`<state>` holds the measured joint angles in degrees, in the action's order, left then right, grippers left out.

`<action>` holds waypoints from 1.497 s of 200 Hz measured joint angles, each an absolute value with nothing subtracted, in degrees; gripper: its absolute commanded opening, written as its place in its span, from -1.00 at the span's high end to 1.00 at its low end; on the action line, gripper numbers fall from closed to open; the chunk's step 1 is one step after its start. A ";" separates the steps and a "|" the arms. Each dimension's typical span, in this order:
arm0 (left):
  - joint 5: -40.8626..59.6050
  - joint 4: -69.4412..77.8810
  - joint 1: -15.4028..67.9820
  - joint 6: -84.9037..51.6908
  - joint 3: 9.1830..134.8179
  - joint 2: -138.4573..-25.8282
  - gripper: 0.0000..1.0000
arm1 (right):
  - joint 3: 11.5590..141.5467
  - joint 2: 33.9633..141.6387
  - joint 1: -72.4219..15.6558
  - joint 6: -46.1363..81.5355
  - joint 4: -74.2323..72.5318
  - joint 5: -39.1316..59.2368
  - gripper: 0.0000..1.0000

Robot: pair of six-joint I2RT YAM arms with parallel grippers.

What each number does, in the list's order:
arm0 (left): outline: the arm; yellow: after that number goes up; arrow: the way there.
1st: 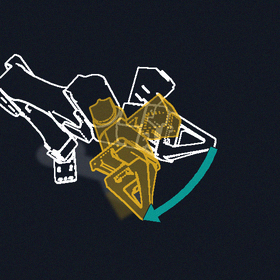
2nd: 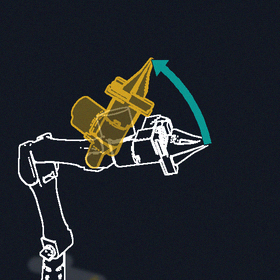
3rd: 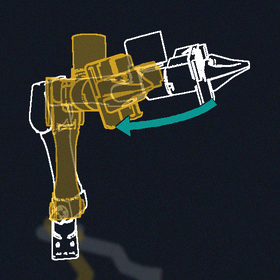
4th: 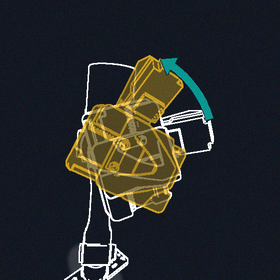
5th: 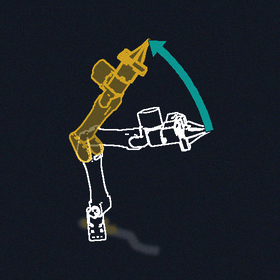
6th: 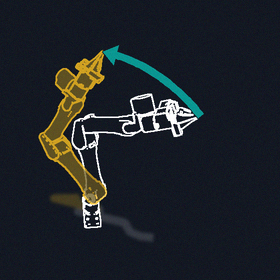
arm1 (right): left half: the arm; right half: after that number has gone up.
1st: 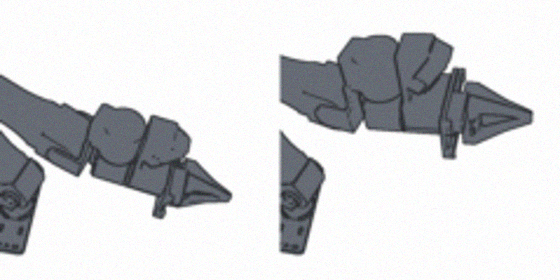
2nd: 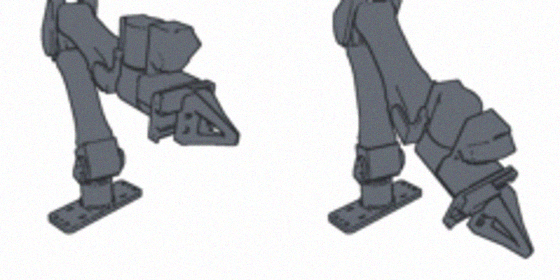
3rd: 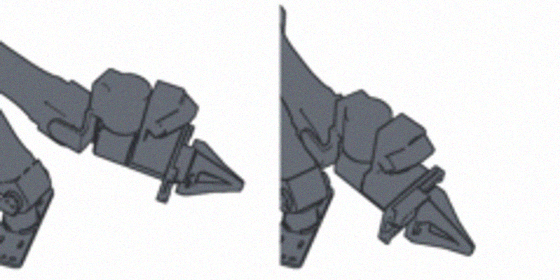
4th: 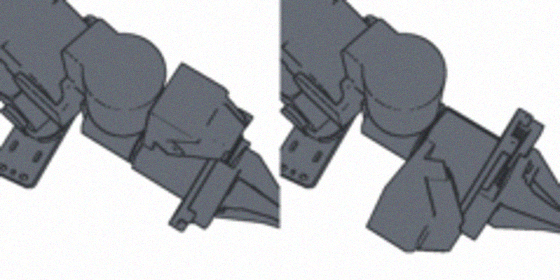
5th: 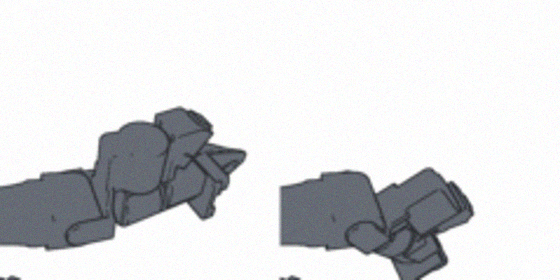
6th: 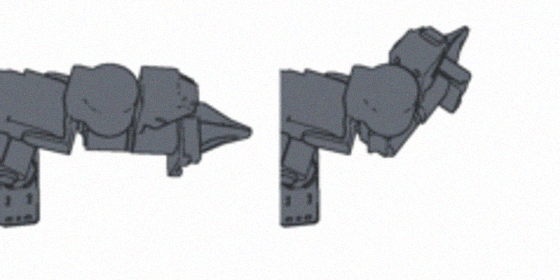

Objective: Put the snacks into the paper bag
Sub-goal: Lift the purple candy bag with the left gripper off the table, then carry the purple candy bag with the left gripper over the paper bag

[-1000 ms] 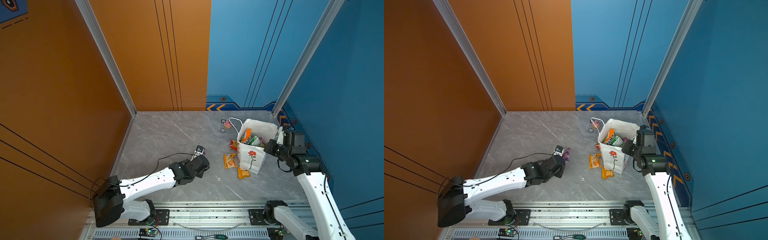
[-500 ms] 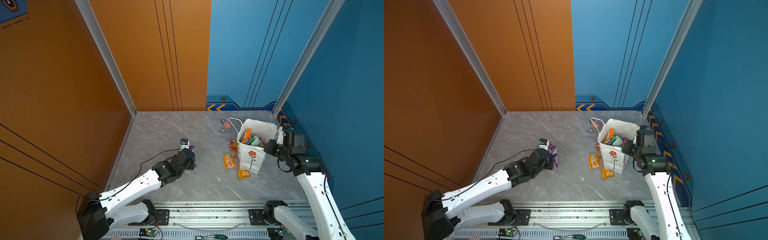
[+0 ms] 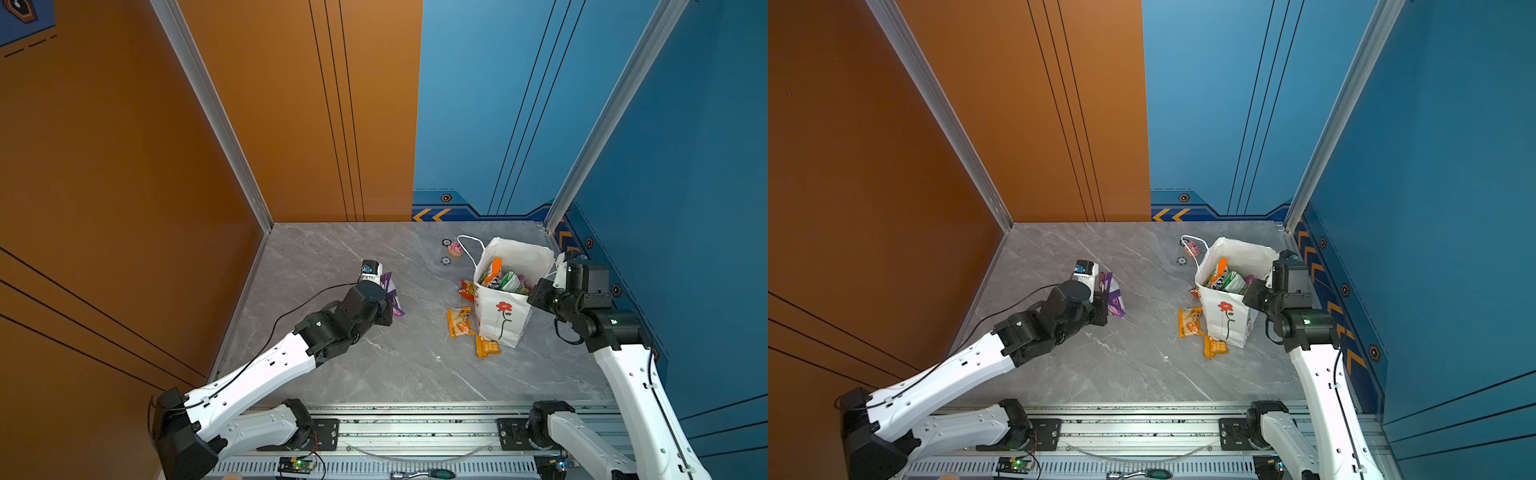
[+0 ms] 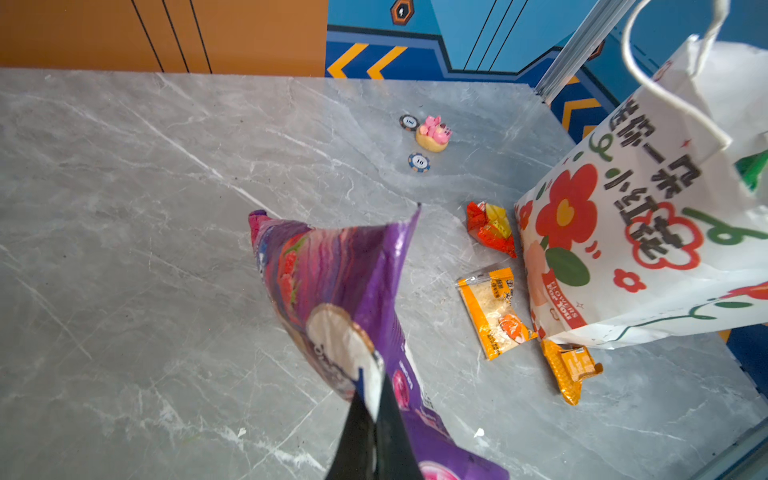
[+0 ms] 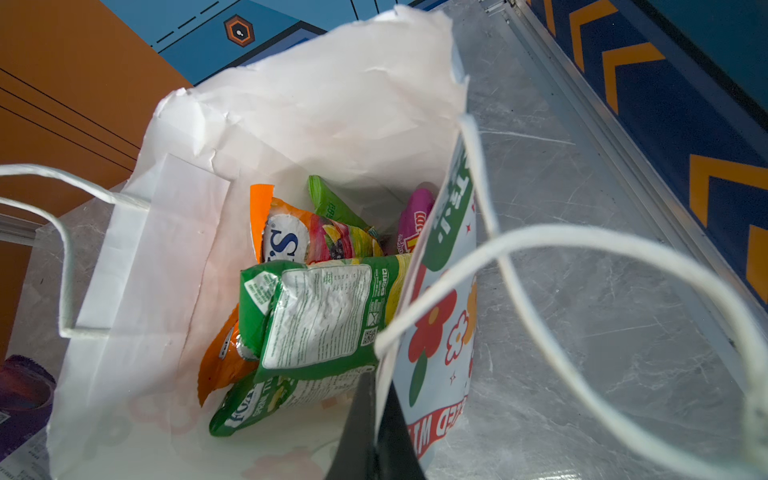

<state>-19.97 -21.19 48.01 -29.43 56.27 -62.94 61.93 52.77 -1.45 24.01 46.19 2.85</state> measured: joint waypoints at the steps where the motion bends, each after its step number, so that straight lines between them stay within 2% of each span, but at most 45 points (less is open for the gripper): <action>1: -19.94 -21.21 48.01 -29.41 56.36 -62.96 1.00 | 61.93 52.77 -1.45 24.01 46.19 2.85 1.00; 66: -17.61 -19.99 48.01 -26.46 66.83 -67.18 1.00 | 61.91 52.75 -1.56 24.01 45.98 2.87 1.00; 159: -12.29 -22.68 48.90 -23.51 87.24 -78.78 1.00 | 61.73 52.27 -1.56 24.01 46.00 3.05 1.00; 299: -7.66 -25.17 57.01 -16.25 112.33 -94.65 1.00 | 61.73 52.38 -1.83 24.01 45.82 3.92 1.00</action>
<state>-7.66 -25.17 57.01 -16.25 112.33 -94.65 61.73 52.38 -1.83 24.01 45.82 3.92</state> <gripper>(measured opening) 0.045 0.046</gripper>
